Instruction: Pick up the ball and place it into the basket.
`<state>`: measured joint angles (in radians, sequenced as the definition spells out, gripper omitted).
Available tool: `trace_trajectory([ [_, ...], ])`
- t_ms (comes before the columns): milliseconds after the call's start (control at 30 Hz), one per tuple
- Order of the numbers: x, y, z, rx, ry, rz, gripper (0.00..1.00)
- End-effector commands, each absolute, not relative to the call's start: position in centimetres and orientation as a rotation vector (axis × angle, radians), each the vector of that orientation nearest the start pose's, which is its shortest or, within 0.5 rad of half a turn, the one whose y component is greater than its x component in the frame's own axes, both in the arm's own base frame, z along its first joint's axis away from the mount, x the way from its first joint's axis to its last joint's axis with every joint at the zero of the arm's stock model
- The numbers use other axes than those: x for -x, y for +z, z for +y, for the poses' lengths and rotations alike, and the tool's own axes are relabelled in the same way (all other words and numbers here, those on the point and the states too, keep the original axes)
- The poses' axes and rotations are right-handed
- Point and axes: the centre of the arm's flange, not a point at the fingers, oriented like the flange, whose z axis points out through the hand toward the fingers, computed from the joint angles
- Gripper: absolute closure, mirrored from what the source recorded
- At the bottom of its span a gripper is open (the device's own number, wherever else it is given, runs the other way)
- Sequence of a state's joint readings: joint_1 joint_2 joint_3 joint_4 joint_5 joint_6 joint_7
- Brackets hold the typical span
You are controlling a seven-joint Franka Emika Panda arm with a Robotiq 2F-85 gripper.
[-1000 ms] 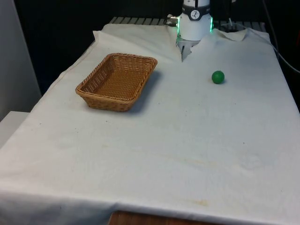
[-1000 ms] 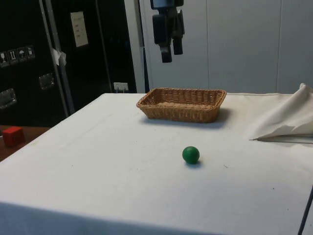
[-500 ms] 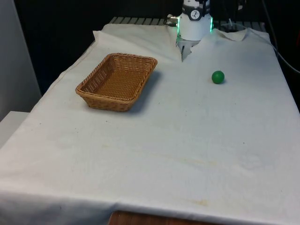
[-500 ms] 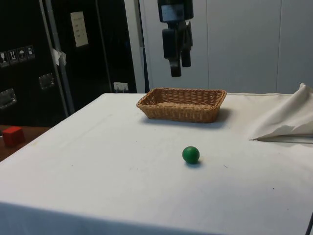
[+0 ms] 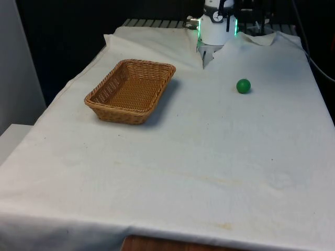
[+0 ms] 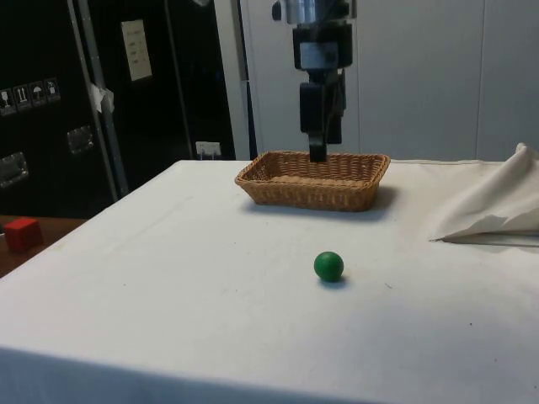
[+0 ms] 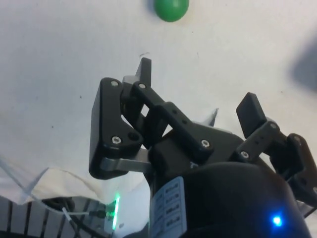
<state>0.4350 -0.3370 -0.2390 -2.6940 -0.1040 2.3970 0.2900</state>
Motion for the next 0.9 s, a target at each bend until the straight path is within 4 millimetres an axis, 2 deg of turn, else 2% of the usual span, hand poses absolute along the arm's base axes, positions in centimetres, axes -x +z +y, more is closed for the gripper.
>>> trace_trajectory([
  [0, -38.7, 33.4, 8.2, 3.121, -0.059, 0.018, 0.0],
  [133, -38.5, 31.8, 8.5, 3.117, -0.072, 0.017, 0.0],
  [167, -38.5, 32.2, 8.2, 3.124, -0.06, 0.01, 0.0],
  [367, -38.5, 29.3, 9.1, 3.117, -0.079, 0.017, 0.0],
  [400, -38.7, 29.6, 8.8, 3.125, -0.069, 0.011, 0.0],
  [600, -38.5, 27.0, 9.5, 3.118, -0.083, 0.019, 0.0],
  [867, -38.5, 24.7, 9.6, 3.124, -0.095, 0.012, 0.0],
])
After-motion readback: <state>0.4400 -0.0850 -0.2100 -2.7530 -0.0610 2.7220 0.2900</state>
